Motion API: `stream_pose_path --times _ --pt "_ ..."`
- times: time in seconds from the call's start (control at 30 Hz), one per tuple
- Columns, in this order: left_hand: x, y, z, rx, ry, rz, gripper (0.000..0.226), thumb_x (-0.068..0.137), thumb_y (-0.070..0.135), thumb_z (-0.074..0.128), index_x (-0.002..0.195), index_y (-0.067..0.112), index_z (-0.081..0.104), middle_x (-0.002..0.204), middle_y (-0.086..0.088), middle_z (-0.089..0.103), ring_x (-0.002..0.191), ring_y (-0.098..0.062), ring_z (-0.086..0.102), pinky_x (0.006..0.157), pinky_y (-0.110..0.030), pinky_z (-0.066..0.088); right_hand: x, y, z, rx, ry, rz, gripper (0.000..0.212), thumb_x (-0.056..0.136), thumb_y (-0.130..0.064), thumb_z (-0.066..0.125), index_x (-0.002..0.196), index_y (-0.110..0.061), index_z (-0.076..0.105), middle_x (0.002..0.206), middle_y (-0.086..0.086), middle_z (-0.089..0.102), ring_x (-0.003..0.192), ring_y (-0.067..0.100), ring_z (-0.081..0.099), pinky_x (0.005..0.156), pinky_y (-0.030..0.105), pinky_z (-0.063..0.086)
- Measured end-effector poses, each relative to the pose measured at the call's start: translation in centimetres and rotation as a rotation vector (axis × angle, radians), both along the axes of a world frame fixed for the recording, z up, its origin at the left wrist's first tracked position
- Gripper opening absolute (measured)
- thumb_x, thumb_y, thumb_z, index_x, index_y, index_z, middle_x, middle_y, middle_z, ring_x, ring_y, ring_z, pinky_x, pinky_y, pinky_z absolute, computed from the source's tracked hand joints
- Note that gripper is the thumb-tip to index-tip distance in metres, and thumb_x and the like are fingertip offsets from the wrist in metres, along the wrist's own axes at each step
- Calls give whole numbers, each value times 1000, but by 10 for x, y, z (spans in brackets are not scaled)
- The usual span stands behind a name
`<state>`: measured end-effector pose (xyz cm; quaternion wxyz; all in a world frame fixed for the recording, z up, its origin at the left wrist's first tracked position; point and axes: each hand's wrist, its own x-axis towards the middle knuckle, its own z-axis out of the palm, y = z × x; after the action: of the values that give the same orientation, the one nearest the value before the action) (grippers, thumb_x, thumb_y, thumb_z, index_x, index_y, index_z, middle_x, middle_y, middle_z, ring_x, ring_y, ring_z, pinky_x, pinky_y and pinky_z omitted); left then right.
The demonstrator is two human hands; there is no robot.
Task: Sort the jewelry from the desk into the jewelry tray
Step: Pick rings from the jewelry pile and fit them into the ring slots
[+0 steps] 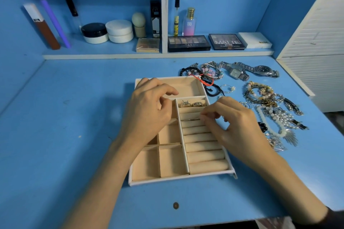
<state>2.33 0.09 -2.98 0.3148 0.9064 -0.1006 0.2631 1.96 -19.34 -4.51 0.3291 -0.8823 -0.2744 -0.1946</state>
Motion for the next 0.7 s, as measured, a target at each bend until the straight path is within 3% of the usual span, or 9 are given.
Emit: stream_pose_path --times 0.3,0.47,0.7 --pt "0 0 0 18 1 5 28 77 7 46 84 16 72 80 10 56 77 -2 39 64 -5 31 2 2 -2 3 47 -31 9 78 -18 63 78 -12 69 72 -8 48 66 5 44 62 8 35" --pt "1 -1 -1 24 -11 5 27 76 6 48 83 16 72 80 10 56 79 -2 41 65 -6 32 4 4 -2 -19 43 -26 7 78 -17 63 77 -12 68 71 -8 47 65 8 47 61 12 37" --pt "3 -4 -3 1 -6 -17 26 76 8 48 83 18 71 82 9 61 81 -3 44 68 -15 39 14 -17 11 101 111 -56 4 82 -16 66 81 -17 69 69 -7 57 67 0 51 62 6 35"
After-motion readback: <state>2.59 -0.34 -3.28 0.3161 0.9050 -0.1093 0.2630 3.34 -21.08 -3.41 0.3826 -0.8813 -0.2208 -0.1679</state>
